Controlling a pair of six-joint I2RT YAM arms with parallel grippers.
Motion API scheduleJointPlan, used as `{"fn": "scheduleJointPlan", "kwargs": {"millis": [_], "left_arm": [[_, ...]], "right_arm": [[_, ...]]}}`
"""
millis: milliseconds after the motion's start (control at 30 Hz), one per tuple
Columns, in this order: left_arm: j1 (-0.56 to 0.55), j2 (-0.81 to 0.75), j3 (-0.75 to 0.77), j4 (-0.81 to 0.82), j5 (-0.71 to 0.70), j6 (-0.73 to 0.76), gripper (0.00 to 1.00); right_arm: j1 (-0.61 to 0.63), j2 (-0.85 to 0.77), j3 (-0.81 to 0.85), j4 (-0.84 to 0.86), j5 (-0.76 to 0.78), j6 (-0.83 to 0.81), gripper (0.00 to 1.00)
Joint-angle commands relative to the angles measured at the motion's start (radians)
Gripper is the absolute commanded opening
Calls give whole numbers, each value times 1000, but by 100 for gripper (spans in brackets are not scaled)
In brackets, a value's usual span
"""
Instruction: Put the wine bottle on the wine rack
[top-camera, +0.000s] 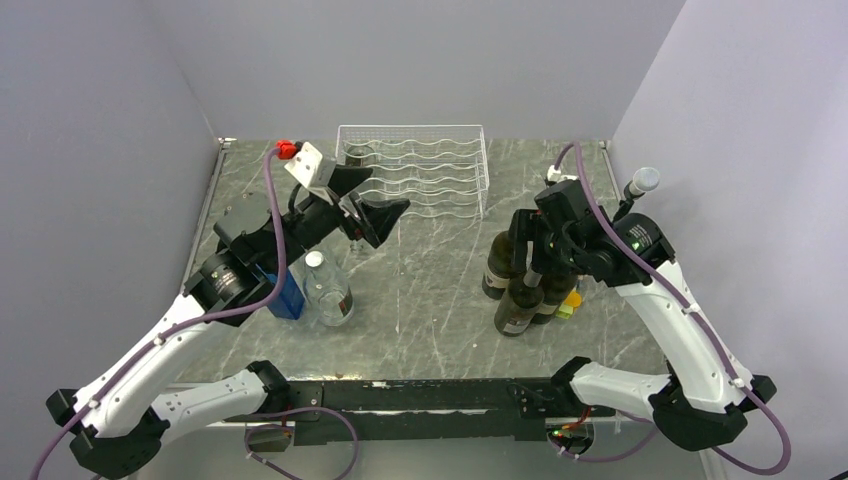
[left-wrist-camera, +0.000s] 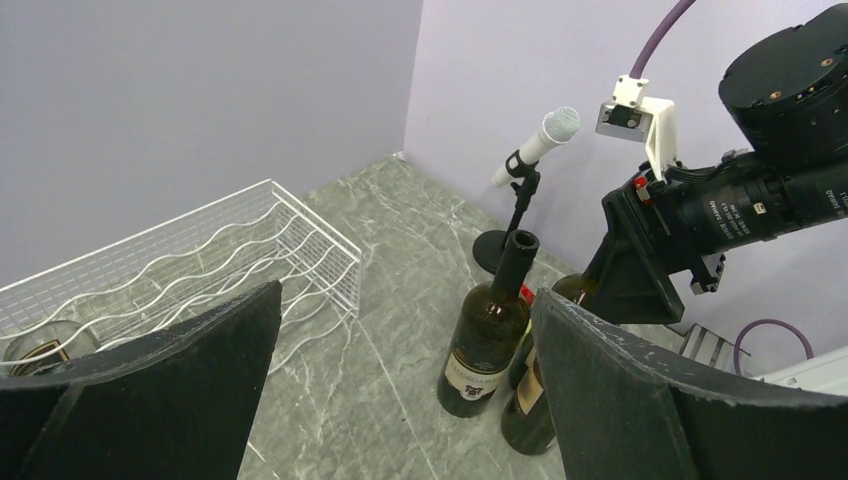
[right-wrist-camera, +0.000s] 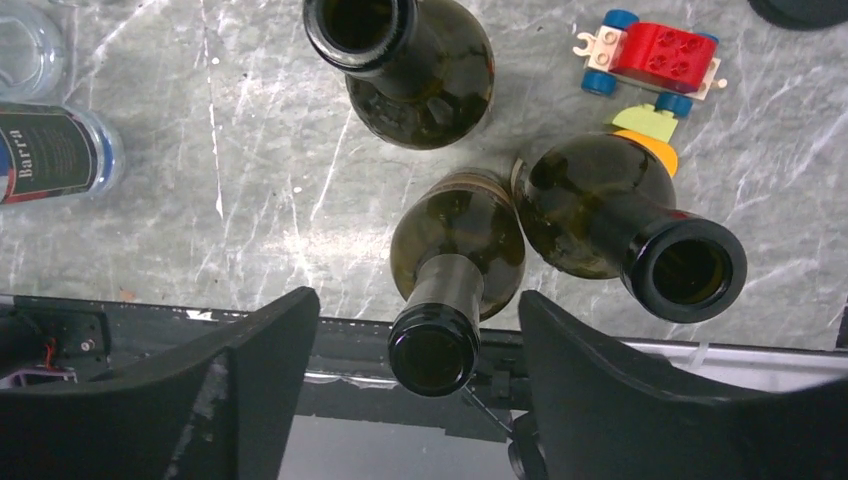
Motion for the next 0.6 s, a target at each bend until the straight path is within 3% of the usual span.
{"fn": "scheduleJointPlan", "kwargs": {"millis": [0,400,567], "left_arm": [[2,-7,-6,60,28,15,99],[1,-26,-46,69,57,78,99],[2,-2,-29,42,118,88,99]], "right_arm": [[-4,-30,-33,-6,11,29,73],[-3,-16,-73,0,22,17,53],[-3,2,-35,-23,54,-9,37]]}}
